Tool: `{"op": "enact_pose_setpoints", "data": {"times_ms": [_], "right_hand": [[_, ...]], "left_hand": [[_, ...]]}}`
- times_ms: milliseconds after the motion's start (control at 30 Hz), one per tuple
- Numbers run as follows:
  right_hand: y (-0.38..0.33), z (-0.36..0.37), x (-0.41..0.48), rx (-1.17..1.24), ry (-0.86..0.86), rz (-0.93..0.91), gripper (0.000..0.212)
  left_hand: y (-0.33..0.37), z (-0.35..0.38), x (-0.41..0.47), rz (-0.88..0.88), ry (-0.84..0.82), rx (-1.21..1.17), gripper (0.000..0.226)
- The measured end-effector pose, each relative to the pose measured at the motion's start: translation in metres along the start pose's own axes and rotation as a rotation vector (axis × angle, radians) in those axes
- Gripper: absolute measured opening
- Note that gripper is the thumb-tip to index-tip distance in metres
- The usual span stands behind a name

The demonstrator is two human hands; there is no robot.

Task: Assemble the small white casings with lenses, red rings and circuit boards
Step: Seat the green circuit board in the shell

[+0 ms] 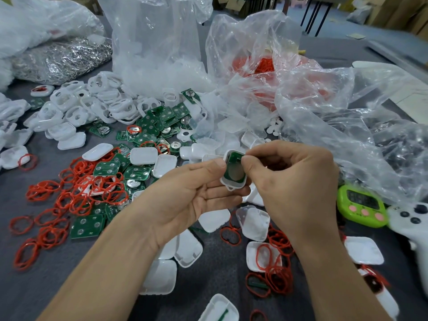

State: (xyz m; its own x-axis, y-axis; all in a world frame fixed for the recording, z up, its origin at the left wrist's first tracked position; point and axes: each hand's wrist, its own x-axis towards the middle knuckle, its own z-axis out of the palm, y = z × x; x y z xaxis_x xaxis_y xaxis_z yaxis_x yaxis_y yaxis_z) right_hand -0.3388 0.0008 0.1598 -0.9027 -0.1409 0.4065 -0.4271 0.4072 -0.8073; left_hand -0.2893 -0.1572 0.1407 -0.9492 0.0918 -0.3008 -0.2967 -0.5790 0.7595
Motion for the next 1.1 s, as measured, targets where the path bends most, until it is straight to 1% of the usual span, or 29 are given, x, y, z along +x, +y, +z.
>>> {"op": "enact_pose_setpoints", "data": {"times_ms": [233,400,500,567,667,733,800,833,933,1100], "right_hand": [[0.0,0.001,0.0,-0.037,0.025,0.001,0.012],[0.003,0.001,0.0,0.014,0.029,0.038,0.01],[0.007,0.0,0.003,0.139,0.039,0.123,0.011],[0.009,-0.002,0.007,0.248,0.01,0.228,0.01],[0.01,-0.005,0.011,0.432,-0.118,0.405,0.008],[0.011,-0.007,0.013,0.472,-0.226,0.466,0.009],[0.012,-0.007,0.013,0.447,-0.297,0.47,0.011],[0.012,-0.006,0.012,0.438,-0.305,0.463,0.01],[0.011,-0.002,0.009,0.429,-0.277,0.432,0.01],[0.013,0.004,0.006,0.296,-0.23,0.374,0.008]], "left_hand": [[-0.001,-0.001,0.0,0.001,-0.018,0.01,0.034],[-0.001,-0.001,0.0,0.003,-0.022,0.003,0.034],[-0.001,-0.001,0.0,0.006,-0.035,-0.017,0.033],[-0.001,-0.001,0.0,0.001,-0.037,-0.024,0.035],[-0.001,-0.001,0.0,0.002,-0.034,-0.011,0.033],[-0.001,-0.001,0.0,0.003,-0.028,-0.006,0.033],[-0.001,-0.001,0.0,0.006,-0.018,0.002,0.032],[-0.001,-0.001,0.0,0.007,-0.01,0.007,0.031],[-0.002,-0.001,0.001,0.003,0.016,0.018,0.031],[-0.003,-0.002,0.002,0.006,0.023,0.022,0.032]]}}
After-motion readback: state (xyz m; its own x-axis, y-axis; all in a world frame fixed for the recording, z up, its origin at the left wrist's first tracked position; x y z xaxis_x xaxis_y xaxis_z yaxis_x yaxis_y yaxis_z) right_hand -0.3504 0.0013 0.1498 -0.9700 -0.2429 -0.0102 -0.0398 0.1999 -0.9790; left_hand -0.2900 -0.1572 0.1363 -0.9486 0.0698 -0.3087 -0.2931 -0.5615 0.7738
